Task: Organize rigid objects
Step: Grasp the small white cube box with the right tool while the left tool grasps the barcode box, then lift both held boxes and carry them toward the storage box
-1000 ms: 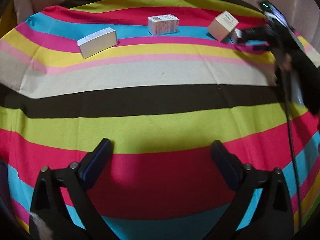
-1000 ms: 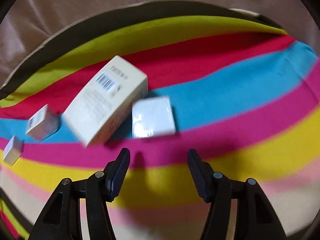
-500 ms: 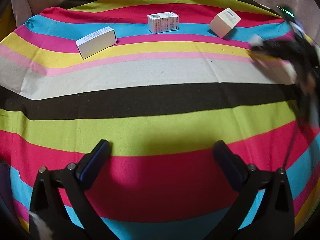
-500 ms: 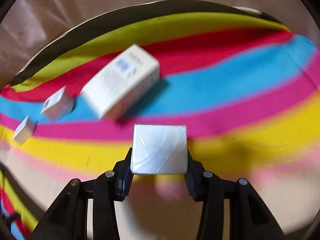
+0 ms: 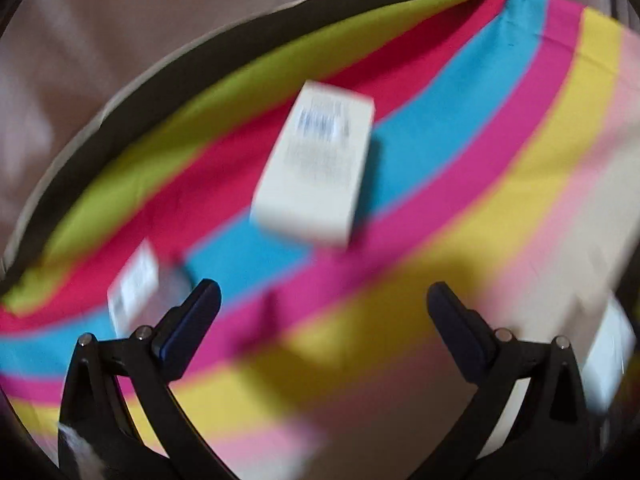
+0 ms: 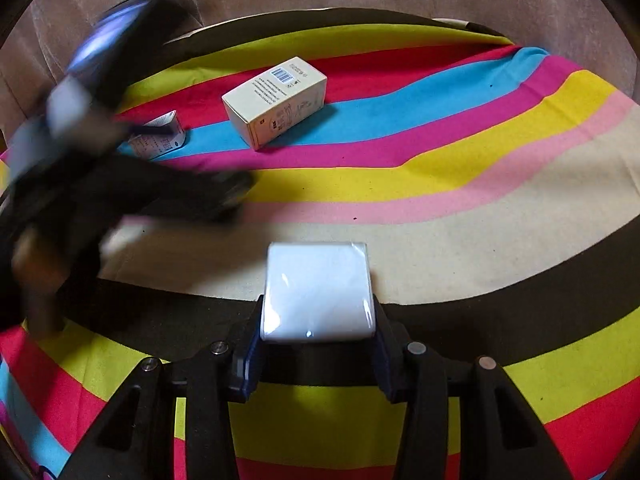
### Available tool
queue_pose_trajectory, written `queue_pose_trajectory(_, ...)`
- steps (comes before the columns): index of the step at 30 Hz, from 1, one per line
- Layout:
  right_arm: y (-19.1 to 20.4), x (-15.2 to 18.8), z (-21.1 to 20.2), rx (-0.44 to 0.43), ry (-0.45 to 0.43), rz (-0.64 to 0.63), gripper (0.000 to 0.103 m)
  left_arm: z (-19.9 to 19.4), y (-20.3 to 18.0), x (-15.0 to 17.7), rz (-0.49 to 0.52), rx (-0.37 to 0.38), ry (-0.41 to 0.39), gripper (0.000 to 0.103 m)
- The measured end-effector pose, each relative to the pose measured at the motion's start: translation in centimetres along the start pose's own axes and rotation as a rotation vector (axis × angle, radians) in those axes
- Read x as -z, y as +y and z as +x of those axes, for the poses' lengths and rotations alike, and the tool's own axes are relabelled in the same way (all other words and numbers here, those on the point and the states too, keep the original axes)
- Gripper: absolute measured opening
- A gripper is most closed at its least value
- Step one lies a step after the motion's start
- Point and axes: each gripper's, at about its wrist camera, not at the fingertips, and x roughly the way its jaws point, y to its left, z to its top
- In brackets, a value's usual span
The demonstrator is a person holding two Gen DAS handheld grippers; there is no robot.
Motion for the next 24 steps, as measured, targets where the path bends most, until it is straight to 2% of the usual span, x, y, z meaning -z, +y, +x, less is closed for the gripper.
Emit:
queue_pose_trajectory(2,-0.4,0.2,-0.3,-0.009,-0.002,0.007,0.046,1.9,-0.2,-2.4,0.006,-0.056,-0.005,0.103)
queue_pose_trajectory(4,-0.6,0.3,-0.3,-0.026,-0.005,0.021,0.046,3.7,0.0,-4.4,-0.007,-0.052,0.008,0.102)
queue_pose_trajectory(5,-0.7,0.3,-0.2,-0.034,-0.006,0.028,0.046,4.3,0.0,-4.9,-0.01,-0.041,0.017,0.093)
queue_pose_trajectory(7,-0.9,0.3,-0.2,-0.045,-0.008,0.036,0.046,4.6,0.0,-5.2,-0.024,-0.029,0.04,0.059)
queue_pose_trajectory(8,-0.9,0.3,-0.2,-0.048,-0.009,0.039,0.046,4.1,0.0,-5.1,-0.041,-0.027,0.039,0.058)
queue_pose_trajectory(10,-1.0,0.3,-0.3,-0.054,-0.01,0.044,0.046,1.3,0.3,-4.0,-0.097,0.049,0.0,0.057)
queue_pose_trajectory(12,-1.1,0.3,-0.3,-0.062,-0.011,0.05,0.046,-1.9,0.4,-2.0,-0.113,0.043,-0.013,0.057)
queue_pose_trajectory(13,-1.1,0.3,-0.3,-0.066,-0.012,0.053,0.046,-4.4,0.8,0.1,-0.137,0.062,-0.013,0.057)
queue_pose_trajectory(16,-1.1,0.3,-0.3,-0.074,-0.013,0.058,0.046,-9.1,2.2,5.5,-0.194,0.077,0.037,0.057)
queue_pose_trajectory(20,-0.9,0.4,-0.3,-0.069,-0.012,0.052,0.046,-14.7,4.8,14.0,-0.265,0.049,0.107,0.057)
queue_pose_trajectory(24,-0.8,0.2,0.0,-0.06,-0.01,0.042,0.046,-17.4,6.2,19.8,-0.318,0.006,0.142,0.057)
